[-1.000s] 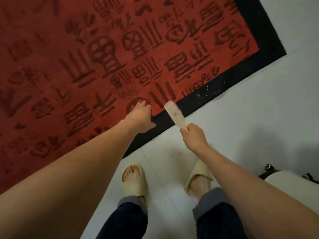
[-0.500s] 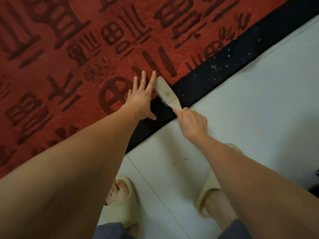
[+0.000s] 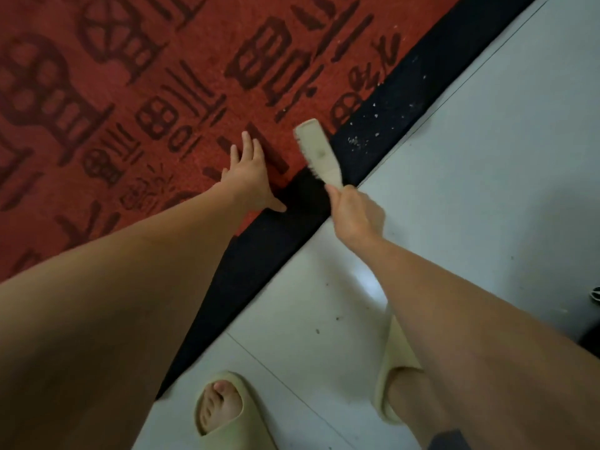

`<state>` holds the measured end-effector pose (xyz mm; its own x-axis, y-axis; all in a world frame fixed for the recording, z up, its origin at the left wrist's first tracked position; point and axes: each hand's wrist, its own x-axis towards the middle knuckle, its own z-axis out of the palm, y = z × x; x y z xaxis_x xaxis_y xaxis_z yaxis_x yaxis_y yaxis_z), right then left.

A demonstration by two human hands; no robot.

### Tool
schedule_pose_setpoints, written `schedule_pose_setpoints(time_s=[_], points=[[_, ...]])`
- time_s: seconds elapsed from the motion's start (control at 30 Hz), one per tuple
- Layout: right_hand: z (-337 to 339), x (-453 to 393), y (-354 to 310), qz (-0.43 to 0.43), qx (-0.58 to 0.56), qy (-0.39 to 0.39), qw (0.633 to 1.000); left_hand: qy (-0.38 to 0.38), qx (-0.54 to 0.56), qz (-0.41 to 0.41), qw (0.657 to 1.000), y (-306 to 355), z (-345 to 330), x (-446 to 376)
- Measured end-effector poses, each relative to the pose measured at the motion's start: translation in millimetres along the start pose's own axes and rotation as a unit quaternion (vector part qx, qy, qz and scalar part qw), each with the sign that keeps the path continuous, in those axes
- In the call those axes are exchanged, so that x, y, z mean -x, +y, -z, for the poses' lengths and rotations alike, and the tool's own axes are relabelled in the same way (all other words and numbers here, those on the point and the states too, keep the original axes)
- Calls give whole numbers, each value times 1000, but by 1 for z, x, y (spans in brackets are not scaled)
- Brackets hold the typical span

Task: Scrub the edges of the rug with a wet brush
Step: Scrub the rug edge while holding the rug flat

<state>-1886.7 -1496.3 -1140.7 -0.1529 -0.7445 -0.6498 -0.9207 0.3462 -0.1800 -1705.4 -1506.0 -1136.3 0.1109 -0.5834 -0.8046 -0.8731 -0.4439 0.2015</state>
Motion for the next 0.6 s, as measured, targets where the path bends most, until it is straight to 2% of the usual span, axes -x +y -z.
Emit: schedule_pose_setpoints(time_s=[0.07,0.1,0.13,0.17,0.2,0.27,0.33,0.4,0.47,0.5,0.57,0.6], points=[[25,-6,44,-153,-57,55,985,-4,4,11,1000,6,2,2],[36,-5,57,-209,-89,76,971,-5,6,8,1000,10,4,1],[42,-3,60,-229,-93,88,965,-10,2,0,1000,15,7,-1],[44,-2,50,-209,-107,88,968,-13,-6,-12,1000,23,11,-4],[41,0,31,-148,-109,74,980,-6,-14,-20,1000,27,13,-5],[30,-3,-17,-15,-111,19,993,8,-16,-17,1000,37,23,-12],[18,-10,-53,78,-98,-38,991,8,-1,-2,1000,40,30,-18],[15,-27,-60,99,-68,-79,990,2,-1,4,1000,38,32,-21],[28,-45,-27,30,-70,-57,995,-6,-26,-5,1000,39,35,-24],[40,-49,-2,-41,-96,-18,994,-13,-27,-11,999,42,37,-24],[69,-51,49,-193,-131,43,971,-15,-11,-8,1000,50,41,-24],[81,-48,61,-228,-120,60,964,-15,-1,-6,1000,55,44,-25]])
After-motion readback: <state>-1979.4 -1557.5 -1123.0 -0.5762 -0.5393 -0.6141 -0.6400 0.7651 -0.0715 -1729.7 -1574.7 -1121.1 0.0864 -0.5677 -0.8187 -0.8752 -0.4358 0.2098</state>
